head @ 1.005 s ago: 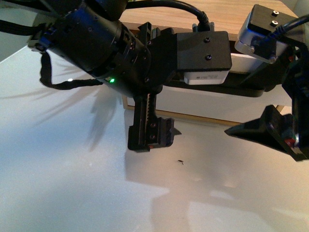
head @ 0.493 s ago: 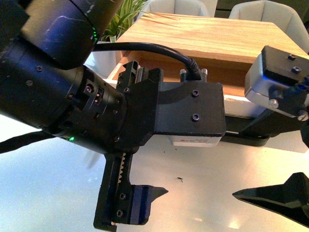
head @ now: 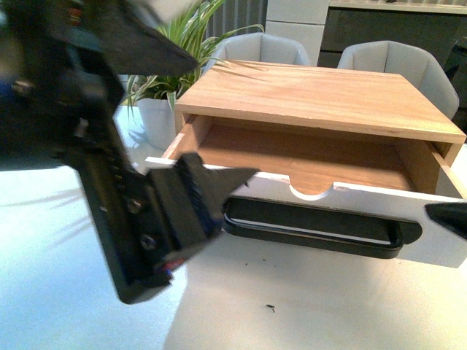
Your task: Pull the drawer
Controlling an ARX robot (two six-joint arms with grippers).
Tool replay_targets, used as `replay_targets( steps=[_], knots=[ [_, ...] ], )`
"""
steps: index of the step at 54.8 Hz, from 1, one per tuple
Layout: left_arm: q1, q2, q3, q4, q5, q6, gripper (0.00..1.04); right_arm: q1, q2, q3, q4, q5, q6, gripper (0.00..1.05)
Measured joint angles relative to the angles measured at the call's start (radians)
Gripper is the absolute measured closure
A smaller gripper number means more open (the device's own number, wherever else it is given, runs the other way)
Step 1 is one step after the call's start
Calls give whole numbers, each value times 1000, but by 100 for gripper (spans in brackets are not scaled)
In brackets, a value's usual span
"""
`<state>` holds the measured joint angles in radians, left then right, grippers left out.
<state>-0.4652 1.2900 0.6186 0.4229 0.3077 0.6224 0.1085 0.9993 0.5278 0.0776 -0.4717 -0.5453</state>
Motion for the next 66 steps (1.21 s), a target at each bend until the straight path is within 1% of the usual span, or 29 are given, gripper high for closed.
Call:
replay_targets(
  steps=[3,5,9,12,19,25,32,39,41,42,43,44,46,48,49,52,53,55,56,57,58,59,61,63,65,66],
  knots=[
    [20,-93,-72,47,-66,-77,7,-29,-104,-76,84,64,92,9],
    [32,-170,-122,59,-112,-134,7,-54,-185,-125,105,119,154,9],
    [53,-360,-221,23,-183,-235,7,-126,-367,-211,77,199,282,9],
    [67,-450,-257,-14,-206,-287,7,-163,-446,-237,47,220,331,9],
    [122,-666,-333,-130,-233,-404,7,-253,-634,-275,-53,244,430,9],
    [210,-796,-400,-227,-234,-529,7,-318,-780,-303,-153,263,508,9],
    [324,-858,-464,-261,-203,-636,7,-351,-824,-335,-137,308,574,9],
    [339,-861,-468,-261,-198,-673,7,-353,-825,-341,-136,312,593,9],
    [339,-863,-468,-259,-201,-675,7,-357,-827,-343,-129,295,592,10],
    [330,-865,-475,-241,-238,-669,10,-362,-831,-349,-109,261,583,14],
    [320,-868,-486,-206,-298,-662,13,-363,-836,-354,-101,250,577,17],
    [316,-871,-492,-189,-321,-658,15,-362,-839,-357,-98,246,576,19],
    [309,-882,-510,-146,-399,-649,22,-351,-850,-366,-94,243,570,25],
    [313,-897,-519,-139,-437,-644,29,-334,-861,-377,-92,259,565,32],
    [314,-901,-521,-139,-439,-643,31,-328,-864,-381,-92,264,563,35],
    [329,-925,-534,-142,-438,-640,41,-301,-876,-399,-92,291,557,46],
    [331,-929,-536,-143,-437,-639,43,-299,-877,-400,-92,294,556,46],
    [341,-942,-542,-151,-422,-638,50,-281,-886,-410,-92,308,555,54],
    [356,-950,-546,-158,-394,-637,54,-274,-889,-414,-92,319,554,57],
    [380,-958,-549,-164,-358,-636,57,-253,-895,-418,-92,352,553,60],
    [392,-962,-550,-166,-343,-634,59,-240,-898,-420,-92,364,552,62],
    [413,-969,-554,-170,-325,-633,63,-210,-901,-424,-92,412,552,66],
    [436,-978,-558,-177,-318,-633,68,-164,-909,-430,-92,451,552,72],
    [455,-991,-562,-184,-322,-634,75,-133,-916,-437,-92,456,551,79],
    [459,-1001,-564,-189,-317,-633,81,-124,-919,-441,-92,458,551,83],
    [459,-1007,-566,-192,-309,-633,84,-119,-921,-443,-92,459,551,88]
  ],
)
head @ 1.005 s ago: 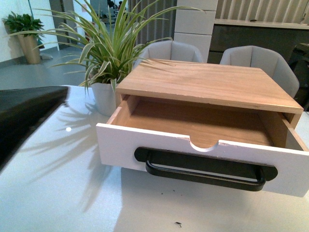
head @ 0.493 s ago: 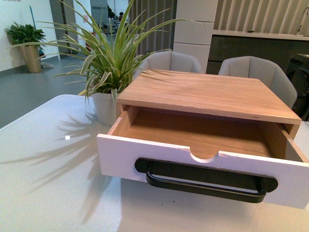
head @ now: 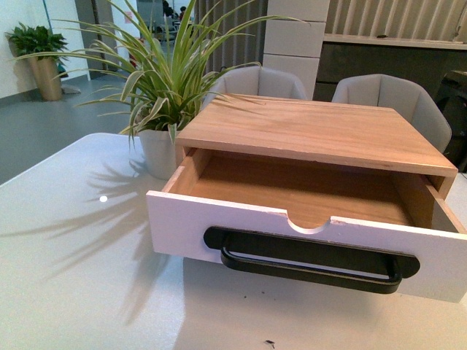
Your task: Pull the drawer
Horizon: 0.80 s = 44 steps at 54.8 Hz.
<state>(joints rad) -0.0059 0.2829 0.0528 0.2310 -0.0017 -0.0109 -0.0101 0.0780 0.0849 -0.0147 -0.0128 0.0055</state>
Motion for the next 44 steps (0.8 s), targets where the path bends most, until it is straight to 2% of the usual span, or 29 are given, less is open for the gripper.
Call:
replay_targets(
  steps=[5,6,22,29,44],
  knots=[
    [1,-23,-7,-17,2,1,100,4,-10,-13,1,10,0,103],
    [1,-29,-8,-21,1,-2,102,4,-12,-15,1,10,0,103],
    [2,-105,-40,-51,2,3,102,6,-41,-46,9,12,-2,103],
    [2,-244,-40,-218,2,3,102,6,-70,-56,13,13,-2,103],
    [2,-277,-40,-230,2,3,102,7,-73,-56,13,13,-2,103]
  ],
)
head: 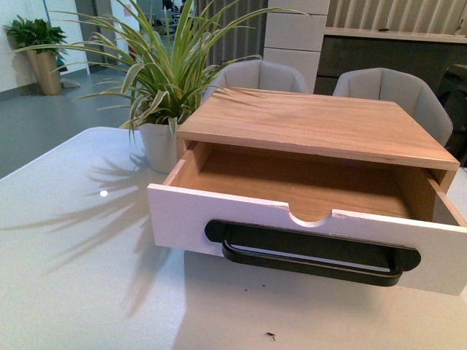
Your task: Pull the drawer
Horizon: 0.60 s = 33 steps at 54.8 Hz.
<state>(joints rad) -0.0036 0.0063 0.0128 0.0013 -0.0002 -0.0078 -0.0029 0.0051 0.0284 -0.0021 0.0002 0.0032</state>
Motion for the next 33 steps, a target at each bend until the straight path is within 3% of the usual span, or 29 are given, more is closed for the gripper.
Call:
replay_targets(
  steps=[4,7,13,24,31,33],
  knots=[
    [0,0,0,0,0,0,102,0,0,0,0,0,0,103],
    [0,0,0,0,0,0,96,0,0,0,0,0,-1,97],
    [0,0,0,0,0,0,77,0,0,0,0,0,0,78],
    [0,0,0,0,0,0,27,0,0,0,0,0,-1,29],
    [0,0,0,0,0,0,7,0,0,0,0,0,0,9],
    [0,0,0,0,0,3,7,0,0,0,0,0,0,8]
  ],
)
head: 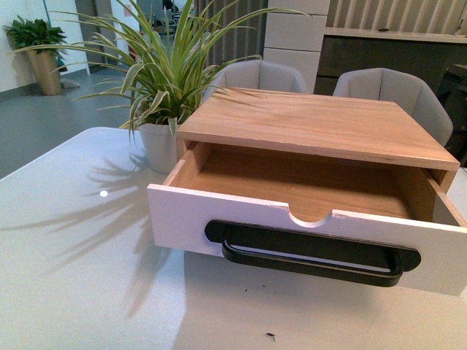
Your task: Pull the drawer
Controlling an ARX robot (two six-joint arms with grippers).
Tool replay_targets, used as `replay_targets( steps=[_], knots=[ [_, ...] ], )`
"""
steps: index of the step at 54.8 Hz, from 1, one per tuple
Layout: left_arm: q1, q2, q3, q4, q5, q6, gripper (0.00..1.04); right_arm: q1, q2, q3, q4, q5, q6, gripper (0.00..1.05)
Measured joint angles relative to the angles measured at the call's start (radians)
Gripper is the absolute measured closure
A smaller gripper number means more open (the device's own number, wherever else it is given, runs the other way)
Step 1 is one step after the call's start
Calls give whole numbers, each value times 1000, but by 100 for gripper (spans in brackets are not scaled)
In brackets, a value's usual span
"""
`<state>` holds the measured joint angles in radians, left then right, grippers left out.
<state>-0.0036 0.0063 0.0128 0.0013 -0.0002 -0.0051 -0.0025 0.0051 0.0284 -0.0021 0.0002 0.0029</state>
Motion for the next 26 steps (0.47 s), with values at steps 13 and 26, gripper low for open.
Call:
replay_targets(
  steps=[13,26],
  knots=[
    [0,0,0,0,0,0,7,0,0,0,0,0,0,9],
    [0,0,0,0,0,0,7,0,0,0,0,0,0,9]
  ],
)
